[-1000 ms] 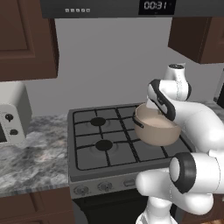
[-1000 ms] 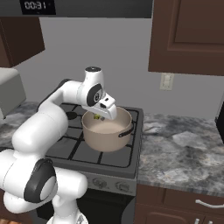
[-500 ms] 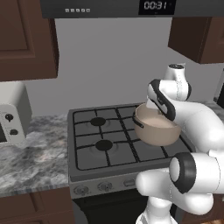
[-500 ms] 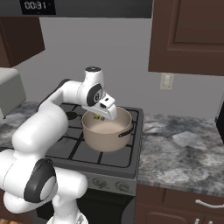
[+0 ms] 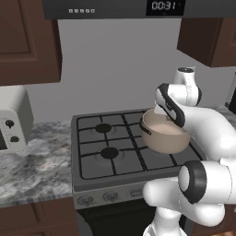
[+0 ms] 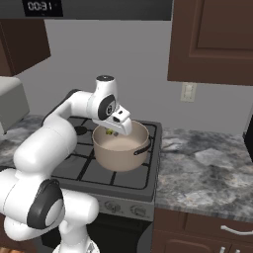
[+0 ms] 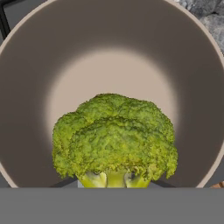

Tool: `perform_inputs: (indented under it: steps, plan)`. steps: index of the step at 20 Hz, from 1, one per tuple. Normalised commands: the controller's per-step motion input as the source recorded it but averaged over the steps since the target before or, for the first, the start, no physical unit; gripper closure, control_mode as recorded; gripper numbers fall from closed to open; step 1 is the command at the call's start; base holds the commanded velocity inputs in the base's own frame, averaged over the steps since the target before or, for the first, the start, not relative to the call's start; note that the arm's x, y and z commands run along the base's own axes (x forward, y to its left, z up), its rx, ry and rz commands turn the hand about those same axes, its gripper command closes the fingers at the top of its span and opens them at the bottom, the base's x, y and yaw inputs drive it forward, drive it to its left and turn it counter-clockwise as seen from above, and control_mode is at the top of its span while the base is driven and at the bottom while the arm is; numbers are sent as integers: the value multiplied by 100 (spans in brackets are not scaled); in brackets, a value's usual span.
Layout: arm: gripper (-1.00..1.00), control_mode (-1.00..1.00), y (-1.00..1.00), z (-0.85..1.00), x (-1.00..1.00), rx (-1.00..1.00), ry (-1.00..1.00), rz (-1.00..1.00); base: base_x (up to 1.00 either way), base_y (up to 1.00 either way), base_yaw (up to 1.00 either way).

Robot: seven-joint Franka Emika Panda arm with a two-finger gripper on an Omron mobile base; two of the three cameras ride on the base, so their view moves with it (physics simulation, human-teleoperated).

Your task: Turn on the burner for the pot on the stove. Wait thirty seconds for the pot to heat up. Then add the broccoli to the pot.

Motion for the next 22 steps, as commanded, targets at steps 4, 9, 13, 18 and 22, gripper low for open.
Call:
perform_inputs:
  steps: [4,9,13,18,22]
  plan:
    - [100,-100,0,0,0,0,0,0,0,0,0]
    - [100,-100,0,0,0,0,0,0,0,0,0]
    - [100,-100,0,0,0,0,0,0,0,0,0]
    - [100,-100,0,0,0,0,0,0,0,0,0]
    - [100,-100,0,0,0,0,0,0,0,0,0]
